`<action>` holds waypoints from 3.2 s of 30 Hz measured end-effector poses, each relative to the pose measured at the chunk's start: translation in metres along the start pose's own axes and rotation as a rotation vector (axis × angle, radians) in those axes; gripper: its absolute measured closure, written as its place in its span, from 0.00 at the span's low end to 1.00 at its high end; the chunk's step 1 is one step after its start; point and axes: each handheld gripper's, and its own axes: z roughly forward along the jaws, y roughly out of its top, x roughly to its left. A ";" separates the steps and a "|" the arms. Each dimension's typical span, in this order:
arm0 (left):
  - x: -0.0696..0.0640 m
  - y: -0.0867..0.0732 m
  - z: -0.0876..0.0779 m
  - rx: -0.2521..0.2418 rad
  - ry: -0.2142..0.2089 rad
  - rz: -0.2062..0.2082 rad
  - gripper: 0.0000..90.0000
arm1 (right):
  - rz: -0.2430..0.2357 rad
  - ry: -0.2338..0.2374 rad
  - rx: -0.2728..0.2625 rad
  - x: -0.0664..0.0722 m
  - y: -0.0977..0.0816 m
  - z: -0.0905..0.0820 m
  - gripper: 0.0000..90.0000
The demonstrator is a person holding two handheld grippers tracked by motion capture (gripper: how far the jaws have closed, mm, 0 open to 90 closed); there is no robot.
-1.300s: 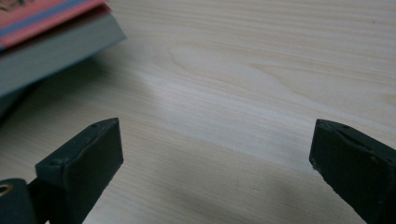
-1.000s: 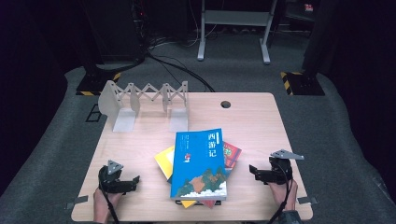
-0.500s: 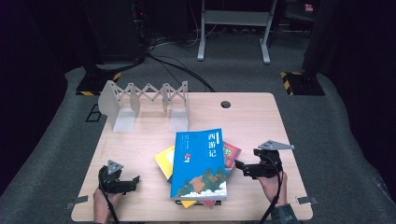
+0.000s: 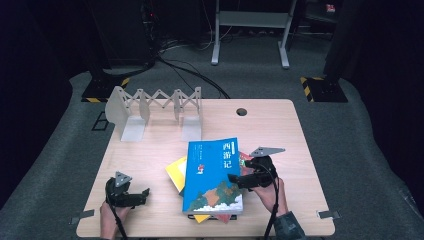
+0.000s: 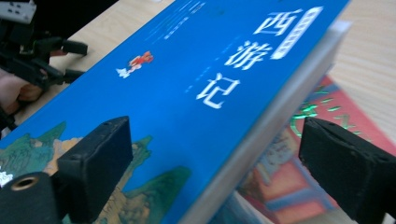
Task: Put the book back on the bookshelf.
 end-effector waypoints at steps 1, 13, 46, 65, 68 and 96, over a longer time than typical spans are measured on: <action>0.000 0.000 0.000 -0.001 0.001 -0.001 0.02 | -0.007 -0.002 0.005 0.000 0.000 0.003 0.14; 0.000 0.000 0.000 -0.002 0.001 0.001 0.02 | 0.058 0.014 0.059 -0.006 -0.003 0.018 0.22; 0.000 0.000 0.000 -0.004 -0.001 0.004 0.03 | 0.062 0.064 0.070 -0.014 0.005 0.024 0.28; 0.000 0.000 0.000 -0.004 -0.002 0.004 0.03 | 0.046 0.066 0.064 -0.012 0.014 0.038 0.27; 0.000 0.000 0.000 -0.005 -0.002 0.004 0.03 | 0.041 0.079 0.080 -0.010 0.012 0.037 0.22; 0.000 0.000 0.000 -0.007 -0.002 0.003 0.03 | 0.049 0.105 0.088 -0.003 0.008 0.039 0.23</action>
